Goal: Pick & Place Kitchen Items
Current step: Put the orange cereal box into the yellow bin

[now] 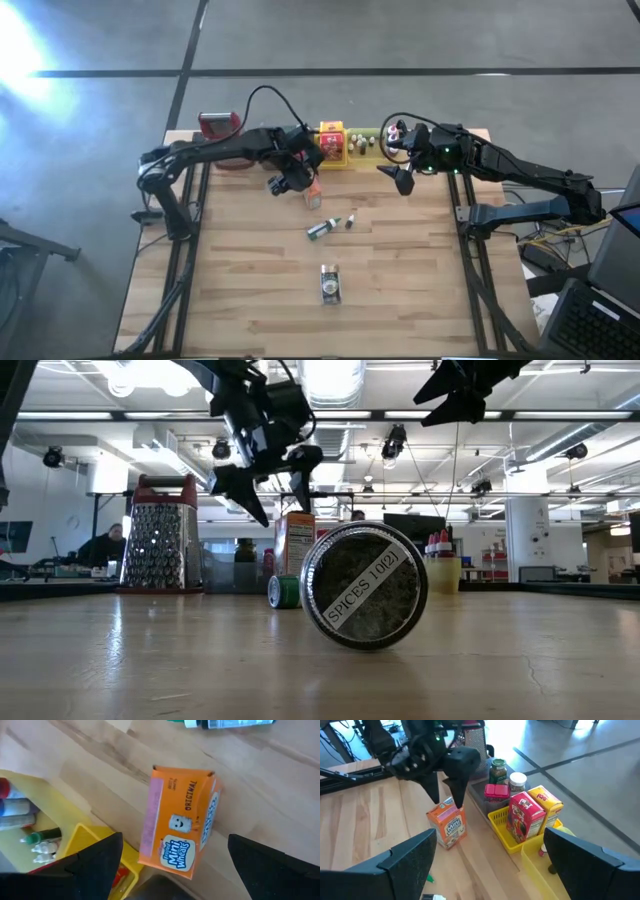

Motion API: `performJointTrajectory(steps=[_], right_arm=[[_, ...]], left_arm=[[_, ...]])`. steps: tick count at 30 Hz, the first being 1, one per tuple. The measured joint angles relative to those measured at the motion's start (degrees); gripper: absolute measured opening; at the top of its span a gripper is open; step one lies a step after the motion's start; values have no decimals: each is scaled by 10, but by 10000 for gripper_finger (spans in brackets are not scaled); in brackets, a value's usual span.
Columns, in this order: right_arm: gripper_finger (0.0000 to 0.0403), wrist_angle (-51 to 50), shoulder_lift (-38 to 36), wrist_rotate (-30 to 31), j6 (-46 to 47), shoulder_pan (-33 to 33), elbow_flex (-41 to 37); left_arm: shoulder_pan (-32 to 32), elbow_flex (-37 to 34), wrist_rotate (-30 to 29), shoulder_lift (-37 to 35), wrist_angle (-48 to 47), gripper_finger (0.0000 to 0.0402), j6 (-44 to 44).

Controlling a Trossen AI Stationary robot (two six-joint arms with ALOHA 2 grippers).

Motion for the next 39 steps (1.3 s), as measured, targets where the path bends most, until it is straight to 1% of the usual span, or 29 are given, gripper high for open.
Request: performJointTrajectory(steps=[10, 19, 30, 39], right_arm=[[363, 0, 0, 0, -2, 0, 0], [363, 0, 0, 0, -2, 0, 0], [364, 0, 0, 0, 1, 0, 0], [363, 0, 0, 0, 0, 0, 0]], left_arm=[[11, 3, 0, 32, -3, 365, 21], [12, 3, 0, 36, -8, 361, 26], [15, 3, 11, 45, -10, 298, 9], [15, 3, 35, 37, -10, 275, -55]])
